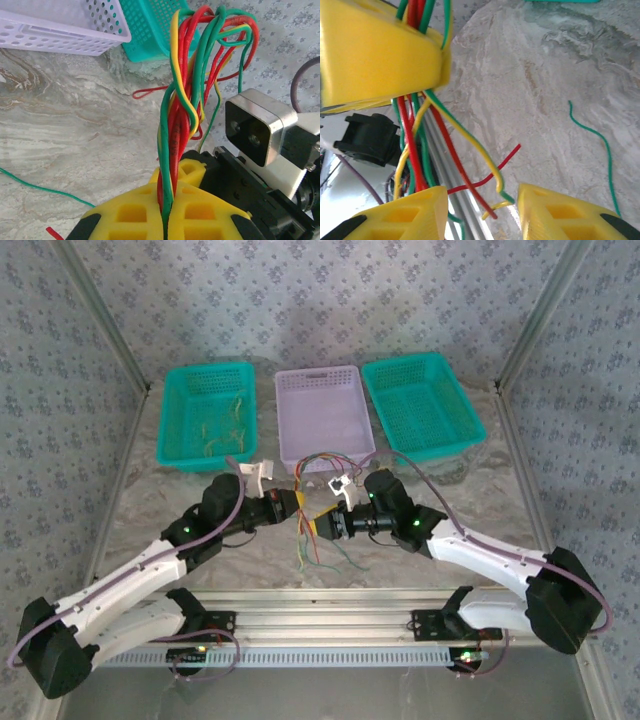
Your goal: Untangle the cables
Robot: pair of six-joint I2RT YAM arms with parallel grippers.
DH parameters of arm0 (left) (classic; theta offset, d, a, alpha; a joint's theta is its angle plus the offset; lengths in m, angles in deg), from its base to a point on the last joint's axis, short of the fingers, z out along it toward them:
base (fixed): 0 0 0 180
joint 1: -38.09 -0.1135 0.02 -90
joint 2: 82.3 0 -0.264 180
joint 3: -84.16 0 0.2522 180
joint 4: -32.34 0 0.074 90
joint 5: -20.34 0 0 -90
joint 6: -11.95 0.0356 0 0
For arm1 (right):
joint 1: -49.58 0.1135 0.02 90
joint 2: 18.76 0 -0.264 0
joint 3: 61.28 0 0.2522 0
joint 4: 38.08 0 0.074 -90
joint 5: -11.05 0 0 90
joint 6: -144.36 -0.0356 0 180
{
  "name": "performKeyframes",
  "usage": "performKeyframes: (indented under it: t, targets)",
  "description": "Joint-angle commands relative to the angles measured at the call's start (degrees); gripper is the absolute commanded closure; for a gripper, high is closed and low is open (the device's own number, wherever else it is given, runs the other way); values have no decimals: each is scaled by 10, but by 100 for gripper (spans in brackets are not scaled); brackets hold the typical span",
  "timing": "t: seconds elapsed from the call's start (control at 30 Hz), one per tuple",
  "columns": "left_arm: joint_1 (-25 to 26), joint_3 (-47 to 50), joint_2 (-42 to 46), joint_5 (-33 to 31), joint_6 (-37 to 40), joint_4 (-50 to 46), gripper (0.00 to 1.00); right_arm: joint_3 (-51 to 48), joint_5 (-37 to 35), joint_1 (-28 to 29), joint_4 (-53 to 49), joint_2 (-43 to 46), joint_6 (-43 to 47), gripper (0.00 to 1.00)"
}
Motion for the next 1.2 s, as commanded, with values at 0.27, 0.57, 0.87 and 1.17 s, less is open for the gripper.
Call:
performKeyframes:
  t: [0.27, 0.57, 0.87, 1.17]
  targets:
    - [-3, 7, 27, 19, -28, 58, 100, 5, 0, 3, 62, -8, 4, 60]
    - [-5, 5, 29, 21, -23, 48, 98, -2, -5, 0, 60, 10, 7, 100]
    - [-7, -19, 49, 22, 8, -14, 29, -18, -47, -24, 43, 69, 8, 100]
    - [-11, 1, 62, 41, 2, -19, 28, -24, -40, -32, 48, 81, 1, 100]
